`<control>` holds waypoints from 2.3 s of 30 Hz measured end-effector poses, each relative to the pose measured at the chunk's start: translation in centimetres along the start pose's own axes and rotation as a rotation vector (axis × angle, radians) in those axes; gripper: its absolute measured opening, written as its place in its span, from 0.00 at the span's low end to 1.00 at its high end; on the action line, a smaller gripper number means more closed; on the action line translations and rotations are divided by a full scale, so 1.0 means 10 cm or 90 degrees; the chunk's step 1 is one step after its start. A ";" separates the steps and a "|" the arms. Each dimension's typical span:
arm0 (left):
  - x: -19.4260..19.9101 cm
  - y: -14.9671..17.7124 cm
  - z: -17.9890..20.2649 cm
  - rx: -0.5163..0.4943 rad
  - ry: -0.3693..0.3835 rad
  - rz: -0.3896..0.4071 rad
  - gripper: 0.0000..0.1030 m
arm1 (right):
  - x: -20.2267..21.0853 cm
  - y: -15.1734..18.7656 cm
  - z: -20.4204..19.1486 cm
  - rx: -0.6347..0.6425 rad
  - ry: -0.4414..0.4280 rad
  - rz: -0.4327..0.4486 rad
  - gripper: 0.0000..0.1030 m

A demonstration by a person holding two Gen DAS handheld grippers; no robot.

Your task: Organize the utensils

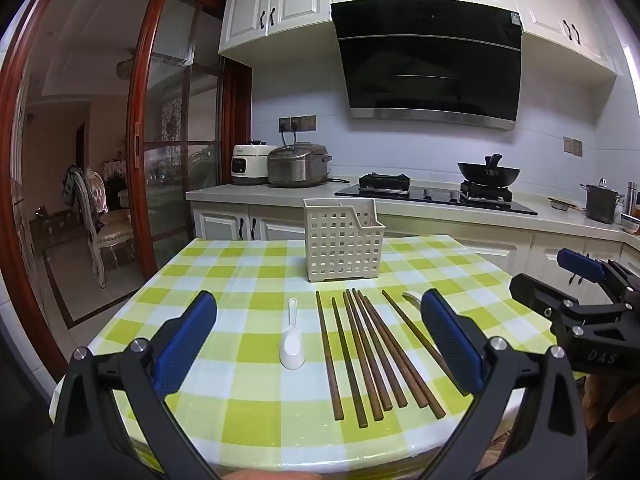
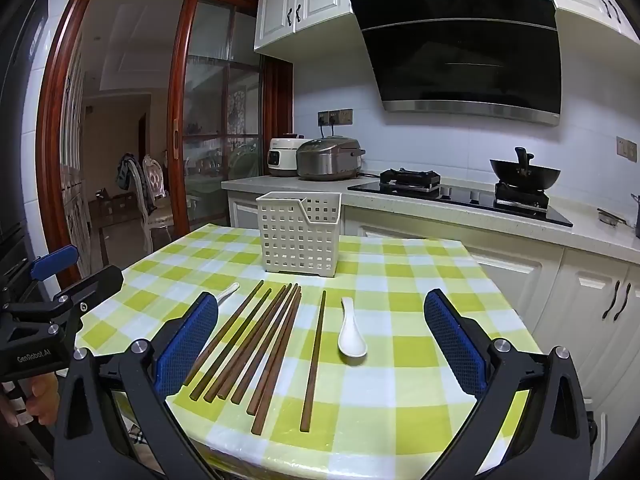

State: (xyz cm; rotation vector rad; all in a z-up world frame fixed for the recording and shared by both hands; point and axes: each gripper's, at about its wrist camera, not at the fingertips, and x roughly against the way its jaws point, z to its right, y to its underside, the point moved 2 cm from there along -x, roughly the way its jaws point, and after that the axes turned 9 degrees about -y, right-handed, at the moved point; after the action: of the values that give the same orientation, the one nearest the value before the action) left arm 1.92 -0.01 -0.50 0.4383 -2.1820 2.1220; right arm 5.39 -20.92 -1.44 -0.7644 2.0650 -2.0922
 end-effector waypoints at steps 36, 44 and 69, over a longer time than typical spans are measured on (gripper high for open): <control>0.00 0.00 0.00 0.002 0.000 -0.003 0.96 | -0.02 0.01 0.00 -0.008 -0.003 0.000 0.94; 0.00 0.00 0.00 0.001 0.001 -0.003 0.96 | -0.03 0.03 -0.02 -0.009 -0.004 -0.001 0.94; 0.00 0.00 0.00 0.001 0.000 -0.003 0.96 | -0.04 0.05 -0.02 -0.012 -0.006 -0.002 0.94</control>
State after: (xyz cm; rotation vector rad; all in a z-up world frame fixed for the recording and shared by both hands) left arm 1.96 0.02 -0.49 0.4423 -2.1777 2.1212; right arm 5.57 -20.61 -2.02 -0.7787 2.0833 -2.0700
